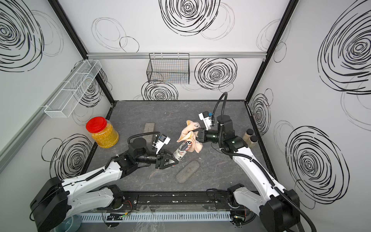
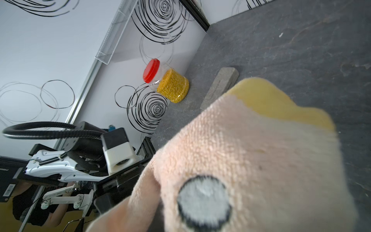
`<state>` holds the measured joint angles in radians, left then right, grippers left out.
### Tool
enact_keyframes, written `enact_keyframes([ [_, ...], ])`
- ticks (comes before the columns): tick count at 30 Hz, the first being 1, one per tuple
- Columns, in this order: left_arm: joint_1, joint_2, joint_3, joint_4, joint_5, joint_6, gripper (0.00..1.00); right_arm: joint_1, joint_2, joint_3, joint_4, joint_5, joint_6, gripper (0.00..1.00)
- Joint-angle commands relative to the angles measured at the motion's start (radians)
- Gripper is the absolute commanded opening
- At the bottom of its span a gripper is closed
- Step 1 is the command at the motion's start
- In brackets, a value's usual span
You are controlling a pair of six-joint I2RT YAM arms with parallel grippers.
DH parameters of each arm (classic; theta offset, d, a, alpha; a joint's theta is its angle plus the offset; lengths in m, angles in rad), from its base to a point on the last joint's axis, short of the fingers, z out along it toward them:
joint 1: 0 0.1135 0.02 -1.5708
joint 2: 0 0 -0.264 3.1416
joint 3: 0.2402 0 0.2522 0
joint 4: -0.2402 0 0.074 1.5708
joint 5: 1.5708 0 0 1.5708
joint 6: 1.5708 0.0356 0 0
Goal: Wipe the eyeglass case
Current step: Wipe the dirt from the eyeglass case.
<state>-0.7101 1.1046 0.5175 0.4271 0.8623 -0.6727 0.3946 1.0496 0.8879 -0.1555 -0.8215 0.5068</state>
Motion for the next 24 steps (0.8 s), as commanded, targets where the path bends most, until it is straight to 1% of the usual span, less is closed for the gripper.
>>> enact_keyframes([
  [1, -0.003, -0.010, 0.001, 0.082, 0.004, 0.011, 0.61, -0.002, -0.083, 0.027, 0.102, -0.058, 0.026, 0.03],
  [5, -0.004, -0.009, 0.001, 0.081, 0.004, 0.012, 0.61, -0.006, -0.112, 0.018, 0.130, -0.080, 0.048, 0.03],
  [10, -0.006, -0.011, 0.007, 0.081, 0.006, 0.012, 0.61, -0.002, -0.061, -0.007, 0.119, -0.066, 0.053, 0.04],
  [15, -0.012, -0.022, 0.009, 0.081, 0.000, 0.012, 0.61, 0.001, 0.004, -0.025, 0.055, 0.035, 0.009, 0.03],
  [19, -0.015, -0.028, 0.017, 0.067, -0.006, 0.023, 0.61, 0.019, 0.085, -0.022, -0.006, 0.036, -0.030, 0.03],
  [22, -0.023, -0.030, 0.037, 0.012, -0.034, 0.057, 0.62, 0.069, 0.102, -0.005, -0.060, 0.101, -0.072, 0.03],
  [24, -0.043, -0.031, 0.070, -0.077, -0.073, 0.116, 0.62, 0.064, 0.101, 0.013, -0.099, 0.146, -0.076, 0.03],
])
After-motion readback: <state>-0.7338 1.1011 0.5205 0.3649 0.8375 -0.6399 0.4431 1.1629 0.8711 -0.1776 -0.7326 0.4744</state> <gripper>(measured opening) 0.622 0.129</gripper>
